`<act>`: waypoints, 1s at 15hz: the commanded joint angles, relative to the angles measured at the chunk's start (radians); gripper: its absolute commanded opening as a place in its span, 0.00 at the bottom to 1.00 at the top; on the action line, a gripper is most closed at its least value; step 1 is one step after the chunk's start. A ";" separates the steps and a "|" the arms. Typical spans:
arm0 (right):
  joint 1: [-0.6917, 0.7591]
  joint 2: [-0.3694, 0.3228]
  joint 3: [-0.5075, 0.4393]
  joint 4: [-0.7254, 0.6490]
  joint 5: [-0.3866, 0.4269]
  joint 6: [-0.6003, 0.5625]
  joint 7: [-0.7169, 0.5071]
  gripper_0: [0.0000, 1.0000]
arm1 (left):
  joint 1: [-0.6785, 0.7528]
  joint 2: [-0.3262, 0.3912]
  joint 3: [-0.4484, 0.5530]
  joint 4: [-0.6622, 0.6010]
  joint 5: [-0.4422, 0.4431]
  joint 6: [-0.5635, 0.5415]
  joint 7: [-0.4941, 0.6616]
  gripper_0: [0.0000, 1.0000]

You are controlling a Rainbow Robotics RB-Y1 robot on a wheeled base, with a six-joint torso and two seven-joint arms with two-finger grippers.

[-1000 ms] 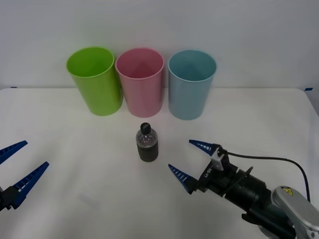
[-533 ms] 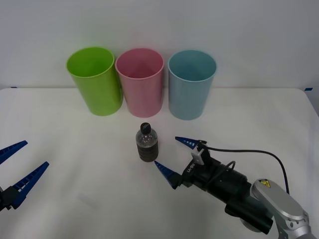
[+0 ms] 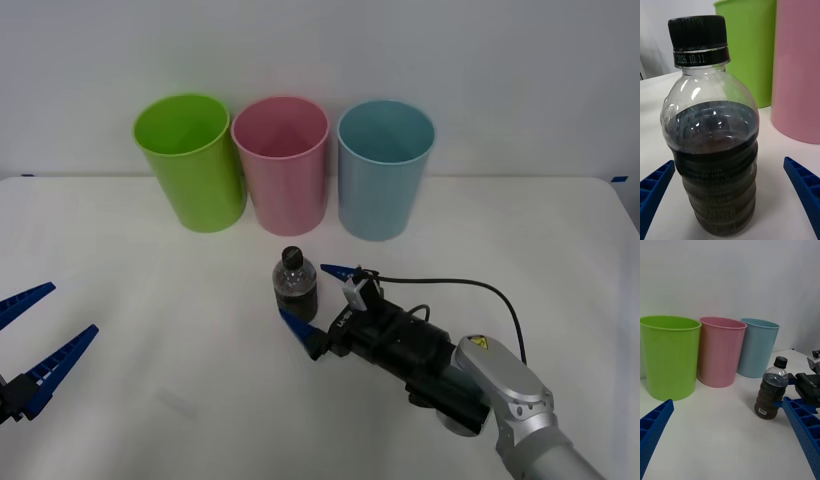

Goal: Grasp the object on the table and drop it into the matching bin: aluminum can to the light blue bin, PET bottle to the pink bin.

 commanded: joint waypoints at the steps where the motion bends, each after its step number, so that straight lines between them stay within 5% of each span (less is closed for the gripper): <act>1: -0.035 0.021 0.025 0.032 0.003 0.034 0.006 1.00 | 0.000 0.000 0.000 0.000 0.000 0.000 0.000 1.00; 12: -0.053 0.038 0.058 0.032 0.000 0.088 0.015 1.00 | 0.000 0.000 0.000 0.000 0.000 0.000 0.000 1.00; 13: -0.053 0.038 0.058 0.032 0.000 0.088 0.014 0.28 | 0.000 0.000 0.000 0.000 0.000 0.000 0.000 1.00; 14: -0.053 0.038 0.058 0.032 -0.002 0.089 0.014 0.00 | 0.000 0.000 0.000 0.000 0.000 0.000 0.000 1.00; 15: -0.053 0.037 0.058 0.032 -0.002 0.089 0.015 0.00 | 0.000 0.000 0.000 0.000 0.000 0.000 0.000 1.00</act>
